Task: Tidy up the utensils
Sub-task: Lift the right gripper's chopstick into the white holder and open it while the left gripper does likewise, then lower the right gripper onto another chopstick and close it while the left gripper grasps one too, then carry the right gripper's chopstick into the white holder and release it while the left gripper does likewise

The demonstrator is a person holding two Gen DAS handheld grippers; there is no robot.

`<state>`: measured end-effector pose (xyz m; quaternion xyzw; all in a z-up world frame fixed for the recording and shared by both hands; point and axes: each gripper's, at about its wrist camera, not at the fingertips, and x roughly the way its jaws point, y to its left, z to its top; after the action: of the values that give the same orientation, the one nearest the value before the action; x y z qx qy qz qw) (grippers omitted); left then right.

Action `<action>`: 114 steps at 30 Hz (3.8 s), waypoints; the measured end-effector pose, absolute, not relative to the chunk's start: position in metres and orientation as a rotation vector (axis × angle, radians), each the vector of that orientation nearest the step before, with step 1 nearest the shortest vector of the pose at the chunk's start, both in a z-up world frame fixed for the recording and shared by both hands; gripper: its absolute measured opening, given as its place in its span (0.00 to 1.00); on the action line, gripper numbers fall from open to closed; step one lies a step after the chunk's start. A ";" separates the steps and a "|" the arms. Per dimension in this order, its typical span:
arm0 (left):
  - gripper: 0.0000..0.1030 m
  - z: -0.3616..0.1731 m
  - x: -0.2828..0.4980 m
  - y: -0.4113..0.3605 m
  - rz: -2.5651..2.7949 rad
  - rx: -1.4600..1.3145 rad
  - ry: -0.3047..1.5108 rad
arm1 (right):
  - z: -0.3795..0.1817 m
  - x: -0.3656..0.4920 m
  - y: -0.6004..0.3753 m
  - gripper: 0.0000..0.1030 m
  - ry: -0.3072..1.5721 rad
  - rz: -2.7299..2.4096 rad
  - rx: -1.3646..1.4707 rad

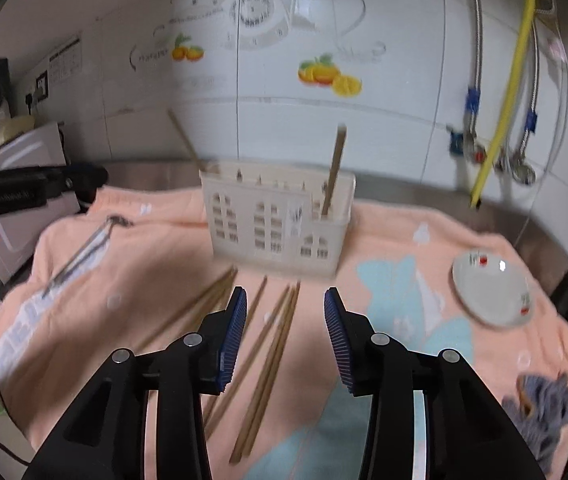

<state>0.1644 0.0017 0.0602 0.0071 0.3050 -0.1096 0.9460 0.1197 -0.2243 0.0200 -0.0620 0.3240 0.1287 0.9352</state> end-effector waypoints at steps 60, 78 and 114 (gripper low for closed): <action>0.24 -0.105 0.140 -0.010 -0.278 -0.007 0.941 | -0.104 0.098 -0.211 0.10 0.920 0.205 -0.104; 0.20 -0.113 0.147 -0.022 -0.267 0.027 0.928 | -0.111 0.099 -0.214 0.08 0.911 0.214 -0.060; 0.05 -0.004 0.158 -0.017 -0.314 0.022 0.713 | 0.040 0.113 -0.213 0.06 0.570 0.296 -0.129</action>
<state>0.1585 -0.0174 -0.0040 0.0109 0.3478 -0.1531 0.9249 0.1134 -0.2129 0.0402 -0.0633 0.2799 0.1455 0.9468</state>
